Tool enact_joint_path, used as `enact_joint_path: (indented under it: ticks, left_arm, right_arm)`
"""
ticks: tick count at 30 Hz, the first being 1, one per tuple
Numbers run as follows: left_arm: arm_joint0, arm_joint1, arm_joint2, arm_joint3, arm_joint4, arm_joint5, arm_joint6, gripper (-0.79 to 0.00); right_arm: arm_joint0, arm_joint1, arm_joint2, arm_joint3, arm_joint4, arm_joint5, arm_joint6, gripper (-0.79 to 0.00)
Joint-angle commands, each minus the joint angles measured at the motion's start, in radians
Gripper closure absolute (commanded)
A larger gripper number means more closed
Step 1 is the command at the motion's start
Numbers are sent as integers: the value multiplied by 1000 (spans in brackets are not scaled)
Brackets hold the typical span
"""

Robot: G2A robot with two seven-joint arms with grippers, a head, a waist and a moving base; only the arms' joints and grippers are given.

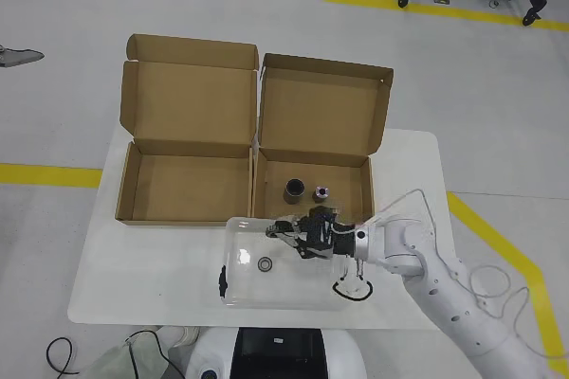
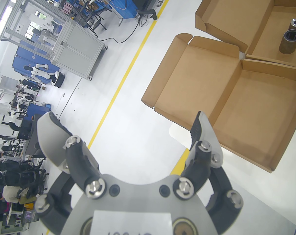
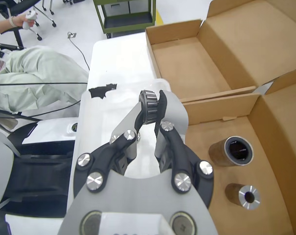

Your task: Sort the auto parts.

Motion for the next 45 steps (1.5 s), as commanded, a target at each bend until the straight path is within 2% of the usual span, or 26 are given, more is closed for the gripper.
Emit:
enact_joint_path:
  ticks: [1, 9, 22, 34, 45]
  left_arm:
    - [0, 0, 0, 0, 0, 0, 0, -785]
    - [0, 0, 0, 0, 0, 0, 0, -785]
    - [0, 0, 0, 0, 0, 0, 0, -785]
    - [0, 0, 0, 0, 0, 0, 0, -785]
    - [0, 0, 0, 0, 0, 0, 0, -785]
  right_arm:
    - [20, -6, 1, 9, 15, 1, -49, 0]
    - [93, -31, -14, 18, -9, 27, -170, 0]
    - [235, -93, -94, 151, 26, 41, -297, 0]
    - [264, -124, -104, 222, 25, -1, -429, 0]
    - [264, -124, -104, 222, 25, -1, -429, 0]
